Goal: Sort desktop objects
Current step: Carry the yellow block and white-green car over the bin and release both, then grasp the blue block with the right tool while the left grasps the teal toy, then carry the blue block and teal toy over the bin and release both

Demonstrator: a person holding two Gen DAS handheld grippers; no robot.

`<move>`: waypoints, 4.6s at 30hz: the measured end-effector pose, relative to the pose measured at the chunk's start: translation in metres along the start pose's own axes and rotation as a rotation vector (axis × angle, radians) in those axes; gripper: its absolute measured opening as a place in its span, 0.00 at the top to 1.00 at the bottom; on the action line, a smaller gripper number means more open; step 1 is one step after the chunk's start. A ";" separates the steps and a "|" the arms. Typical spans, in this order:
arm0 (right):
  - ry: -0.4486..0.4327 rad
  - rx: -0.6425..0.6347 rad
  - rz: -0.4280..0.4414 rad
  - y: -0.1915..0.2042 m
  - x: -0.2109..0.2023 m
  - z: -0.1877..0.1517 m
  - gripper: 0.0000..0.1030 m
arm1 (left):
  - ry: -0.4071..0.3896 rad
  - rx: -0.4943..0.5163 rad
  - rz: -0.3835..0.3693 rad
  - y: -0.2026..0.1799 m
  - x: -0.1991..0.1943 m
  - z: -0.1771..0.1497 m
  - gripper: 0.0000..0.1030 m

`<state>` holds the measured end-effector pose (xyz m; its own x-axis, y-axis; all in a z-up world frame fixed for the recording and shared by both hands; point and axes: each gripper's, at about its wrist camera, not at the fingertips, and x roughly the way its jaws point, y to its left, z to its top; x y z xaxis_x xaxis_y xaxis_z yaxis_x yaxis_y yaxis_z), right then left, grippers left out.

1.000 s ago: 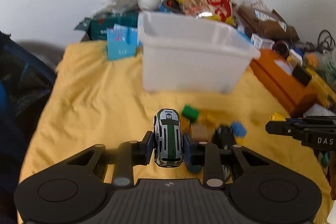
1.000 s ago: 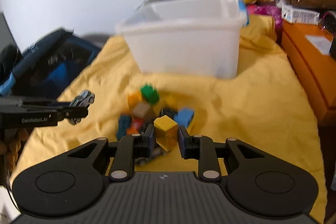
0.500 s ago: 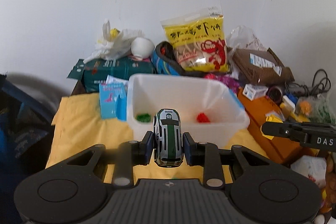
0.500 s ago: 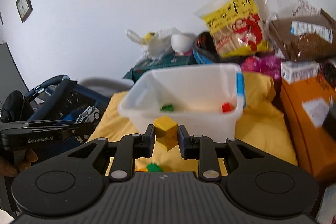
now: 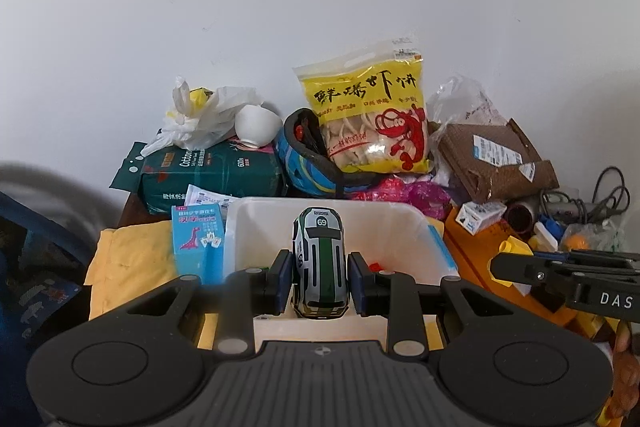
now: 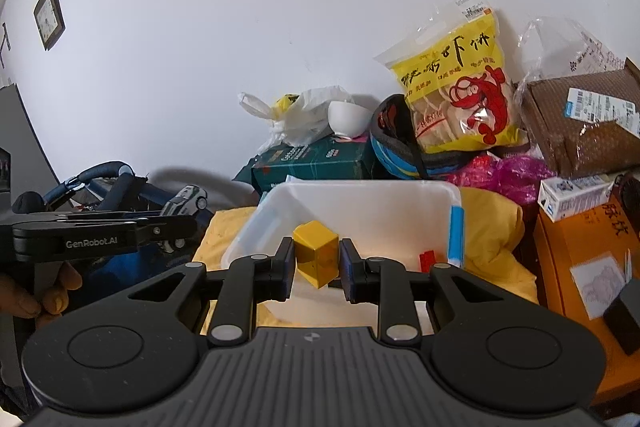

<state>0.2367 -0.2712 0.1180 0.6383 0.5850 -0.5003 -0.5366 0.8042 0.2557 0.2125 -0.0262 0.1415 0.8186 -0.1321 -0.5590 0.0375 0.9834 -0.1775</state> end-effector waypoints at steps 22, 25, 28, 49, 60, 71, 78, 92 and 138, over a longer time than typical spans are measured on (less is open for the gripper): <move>0.120 0.013 -0.075 -0.026 0.064 0.039 0.74 | 0.135 0.035 0.046 0.002 0.065 0.033 0.68; 0.141 0.006 -0.083 -0.028 0.073 0.040 0.74 | 0.154 0.039 0.052 0.003 0.074 0.035 0.68; 0.159 -0.001 -0.091 -0.030 0.082 0.040 0.74 | 0.166 0.038 0.057 0.004 0.082 0.037 0.68; 0.161 0.001 -0.095 -0.042 0.089 0.009 0.45 | 0.147 0.060 0.044 0.013 0.071 -0.019 0.46; 0.213 -0.040 -0.083 -0.022 0.042 -0.113 0.46 | 0.201 0.062 0.039 0.012 0.026 -0.157 0.46; 0.270 -0.088 -0.130 0.003 0.057 -0.166 0.57 | 0.268 0.122 0.054 -0.010 0.046 -0.211 0.46; 0.289 -0.073 -0.174 0.005 0.078 -0.168 0.57 | 0.313 0.105 0.052 -0.021 0.067 -0.216 0.47; 0.259 0.017 -0.108 -0.013 0.044 -0.169 0.72 | 0.259 0.092 -0.014 -0.003 0.040 -0.216 0.70; -0.019 0.010 -0.020 -0.007 -0.009 -0.002 0.72 | 0.015 0.030 -0.030 0.000 -0.005 -0.008 0.70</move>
<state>0.2337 -0.2822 0.1185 0.6590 0.5708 -0.4898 -0.5181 0.8166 0.2546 0.2035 -0.0270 0.1381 0.8083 -0.1636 -0.5655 0.0795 0.9821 -0.1706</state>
